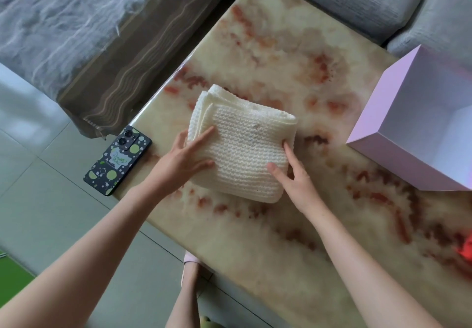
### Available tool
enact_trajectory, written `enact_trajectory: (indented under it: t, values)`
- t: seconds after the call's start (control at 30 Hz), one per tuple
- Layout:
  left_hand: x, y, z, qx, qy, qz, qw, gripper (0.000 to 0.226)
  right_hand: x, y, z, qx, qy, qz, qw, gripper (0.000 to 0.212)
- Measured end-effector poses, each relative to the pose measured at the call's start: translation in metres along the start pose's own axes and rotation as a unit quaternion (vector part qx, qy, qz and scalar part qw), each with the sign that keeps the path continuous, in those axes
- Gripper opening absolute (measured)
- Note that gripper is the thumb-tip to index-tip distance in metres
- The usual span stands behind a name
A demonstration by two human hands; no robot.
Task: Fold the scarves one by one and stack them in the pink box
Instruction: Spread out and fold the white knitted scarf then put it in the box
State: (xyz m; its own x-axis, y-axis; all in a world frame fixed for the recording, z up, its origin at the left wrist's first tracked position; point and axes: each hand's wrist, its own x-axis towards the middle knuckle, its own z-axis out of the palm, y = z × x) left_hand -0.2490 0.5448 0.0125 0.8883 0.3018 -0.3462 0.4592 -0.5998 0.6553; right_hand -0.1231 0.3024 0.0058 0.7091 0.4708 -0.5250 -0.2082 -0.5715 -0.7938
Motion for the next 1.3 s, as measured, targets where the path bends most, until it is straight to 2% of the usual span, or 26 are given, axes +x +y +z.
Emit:
enact_trajectory:
  t: [0.1, 0.17, 0.23, 0.33, 0.4, 0.5, 0.63, 0.73, 0.8, 0.87, 1.1, 1.2, 1.3]
  values:
    - [0.011, -0.005, 0.004, 0.007, 0.032, 0.005, 0.999, 0.058, 0.003, -0.006, 0.009, -0.015, 0.065, -0.026, 0.997, 0.073]
    - [0.020, -0.007, 0.008, -0.080, 0.033, -0.002, 0.996, 0.056, 0.005, -0.008, 0.018, -0.049, 0.115, -0.053, 0.991, 0.069]
    - [0.024, -0.010, 0.014, -0.112, 0.031, 0.004, 0.993, 0.057, 0.005, -0.004, 0.025, -0.069, 0.142, -0.041, 0.987, 0.065]
    - [0.030, -0.011, 0.017, -0.078, 0.004, 0.006, 0.997, 0.057, 0.007, 0.002, 0.029, -0.051, 0.114, 0.015, 0.992, 0.063]
    - [0.034, -0.010, 0.012, -0.108, -0.017, -0.018, 0.994, 0.055, 0.010, 0.002, 0.027, 0.009, 0.091, 0.031, 0.995, 0.063]
    - [0.038, -0.010, 0.006, -0.136, 0.002, -0.040, 0.990, 0.051, 0.016, 0.000, 0.025, 0.085, 0.072, 0.026, 0.993, 0.066]
    - [0.045, -0.005, 0.012, -0.158, -0.013, -0.041, 0.987, 0.061, 0.022, -0.001, 0.030, 0.134, 0.069, 0.046, 0.988, 0.059]
    - [0.049, -0.005, 0.004, -0.195, -0.011, -0.097, 0.976, 0.074, 0.024, -0.001, 0.024, 0.152, 0.064, 0.059, 0.984, 0.059]
    - [0.049, -0.007, -0.001, -0.237, -0.036, -0.117, 0.964, 0.080, 0.026, -0.001, 0.018, 0.172, 0.038, 0.056, 0.983, 0.063]
    - [0.049, -0.005, -0.002, -0.280, -0.059, -0.103, 0.953, 0.082, 0.026, 0.001, 0.012, 0.196, 0.017, 0.057, 0.979, 0.066]
    - [0.041, -0.001, 0.000, -0.295, -0.065, -0.051, 0.952, 0.080, 0.023, 0.009, 0.009, 0.226, 0.000, 0.034, 0.974, 0.068]
    - [0.036, -0.004, 0.005, -0.283, -0.038, -0.051, 0.957, 0.075, 0.022, 0.012, 0.007, 0.209, 0.001, 0.030, 0.977, 0.067]
    - [0.038, -0.005, 0.003, -0.247, -0.043, -0.042, 0.967, 0.067, 0.021, 0.010, 0.007, 0.201, 0.003, 0.035, 0.979, 0.066]
